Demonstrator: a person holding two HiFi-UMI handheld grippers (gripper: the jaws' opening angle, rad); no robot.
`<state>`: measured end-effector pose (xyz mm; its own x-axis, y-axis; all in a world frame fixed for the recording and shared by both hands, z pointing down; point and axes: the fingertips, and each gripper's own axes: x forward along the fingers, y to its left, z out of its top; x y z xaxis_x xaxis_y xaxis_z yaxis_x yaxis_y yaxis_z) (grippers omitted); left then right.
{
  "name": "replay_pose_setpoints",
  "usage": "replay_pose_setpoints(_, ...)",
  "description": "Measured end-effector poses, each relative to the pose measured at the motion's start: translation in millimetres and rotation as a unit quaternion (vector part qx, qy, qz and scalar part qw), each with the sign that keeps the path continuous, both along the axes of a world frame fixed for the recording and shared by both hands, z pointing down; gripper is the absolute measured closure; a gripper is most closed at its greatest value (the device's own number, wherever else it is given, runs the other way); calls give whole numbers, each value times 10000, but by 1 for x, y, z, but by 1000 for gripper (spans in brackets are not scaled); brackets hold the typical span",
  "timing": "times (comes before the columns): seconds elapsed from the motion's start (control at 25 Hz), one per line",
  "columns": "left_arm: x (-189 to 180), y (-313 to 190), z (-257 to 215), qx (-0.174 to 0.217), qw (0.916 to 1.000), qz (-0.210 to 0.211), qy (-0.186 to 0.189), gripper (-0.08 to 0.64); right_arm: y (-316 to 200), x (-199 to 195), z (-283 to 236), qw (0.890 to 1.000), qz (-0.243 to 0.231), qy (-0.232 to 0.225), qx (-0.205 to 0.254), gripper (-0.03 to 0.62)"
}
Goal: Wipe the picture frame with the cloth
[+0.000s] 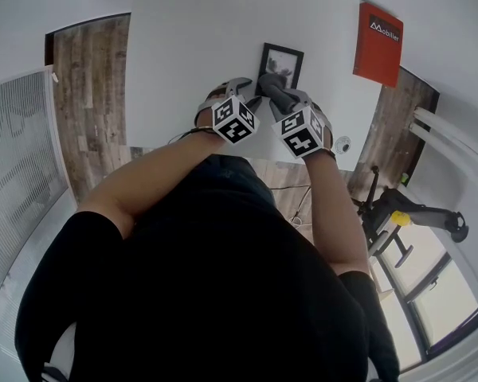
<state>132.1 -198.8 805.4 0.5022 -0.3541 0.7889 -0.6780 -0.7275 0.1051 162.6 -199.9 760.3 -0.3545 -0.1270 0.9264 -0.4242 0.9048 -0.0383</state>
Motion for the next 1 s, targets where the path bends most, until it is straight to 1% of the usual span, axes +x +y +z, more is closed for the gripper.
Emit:
replay_pose_setpoints(0.16, -2, 1, 0, 109, 9999, -24, 26, 359, -29, 5, -19, 9989, 242, -80, 393, 480)
replay_pose_setpoints(0.24, -2, 1, 0, 126, 9999, -31, 38, 359, -49, 10, -23, 9973, 358, -43, 635, 480)
replay_pose_setpoints(0.44, -2, 1, -2, 175, 9998, -38, 45, 357, -96, 24, -22, 9911, 606, 302, 1150, 480)
replay_pose_setpoints(0.56, -2, 0, -1, 202, 9998, -44, 31, 357, -113, 32, -11, 9879, 621, 533, 1320, 480)
replay_pose_setpoints(0.68, -2, 0, -1, 221, 9997, -58, 28, 356, -112, 31, 4, 9888, 457, 657, 1258, 480)
replay_pose_setpoints(0.8, -2, 0, -1, 236, 9997, -63, 20, 356, -96, 25, 17, 9910, 243, 717, 1107, 480)
replay_pose_setpoints(1.0, -2, 1, -2, 272, 9996, -86, 12, 354, -70, 19, 21, 9945, 180, 604, 839, 480)
